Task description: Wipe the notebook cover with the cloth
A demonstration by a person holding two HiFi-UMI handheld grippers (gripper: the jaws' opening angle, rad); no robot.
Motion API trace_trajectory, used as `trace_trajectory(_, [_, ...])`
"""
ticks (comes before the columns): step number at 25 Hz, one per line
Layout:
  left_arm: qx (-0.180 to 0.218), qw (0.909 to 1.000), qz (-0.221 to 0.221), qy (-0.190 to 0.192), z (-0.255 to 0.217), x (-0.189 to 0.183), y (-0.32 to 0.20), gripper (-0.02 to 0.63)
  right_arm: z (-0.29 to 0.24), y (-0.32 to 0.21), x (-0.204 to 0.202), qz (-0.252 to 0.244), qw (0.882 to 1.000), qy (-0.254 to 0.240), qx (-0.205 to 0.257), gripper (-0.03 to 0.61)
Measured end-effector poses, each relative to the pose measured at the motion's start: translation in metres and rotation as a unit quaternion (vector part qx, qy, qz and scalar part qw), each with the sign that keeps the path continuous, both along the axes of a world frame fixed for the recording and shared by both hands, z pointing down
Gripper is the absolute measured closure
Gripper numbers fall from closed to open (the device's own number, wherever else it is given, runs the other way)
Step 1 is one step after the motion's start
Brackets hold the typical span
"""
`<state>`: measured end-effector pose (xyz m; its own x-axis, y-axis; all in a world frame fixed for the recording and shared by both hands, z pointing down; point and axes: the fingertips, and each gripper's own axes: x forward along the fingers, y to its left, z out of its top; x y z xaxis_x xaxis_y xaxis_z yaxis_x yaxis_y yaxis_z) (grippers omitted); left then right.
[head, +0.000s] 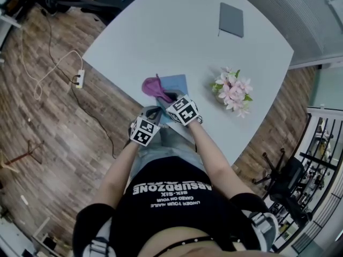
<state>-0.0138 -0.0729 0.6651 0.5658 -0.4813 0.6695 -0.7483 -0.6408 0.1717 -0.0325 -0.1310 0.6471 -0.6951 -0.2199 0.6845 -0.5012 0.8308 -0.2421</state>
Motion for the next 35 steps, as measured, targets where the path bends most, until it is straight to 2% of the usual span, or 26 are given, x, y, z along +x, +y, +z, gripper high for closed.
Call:
trace_trajectory(13, [0.003,0.9999,-0.008,0.006,0.000,0.000,0.000,0.597,-0.003,-0.018,0.041,0.054,0.998,0.008,0.021,0.497])
trace_trajectory(21, [0.005,0.9999,-0.011,0.005,-0.001,-0.002,0.000,0.597,-0.005,-0.036,0.082,0.118,0.993,0.019,0.026,0.496])
trace_trajectory(27, [0.004,1.0000,-0.007,0.002,0.000,-0.001,0.000,0.597,-0.002,-0.046,0.116,0.175,0.984,0.032,0.032,0.495])
trace_trajectory(35, [0.003,1.0000,-0.002,0.002,0.001,0.001,0.001,0.597,-0.002,-0.040,0.124,0.192,0.980,0.028,0.036,0.496])
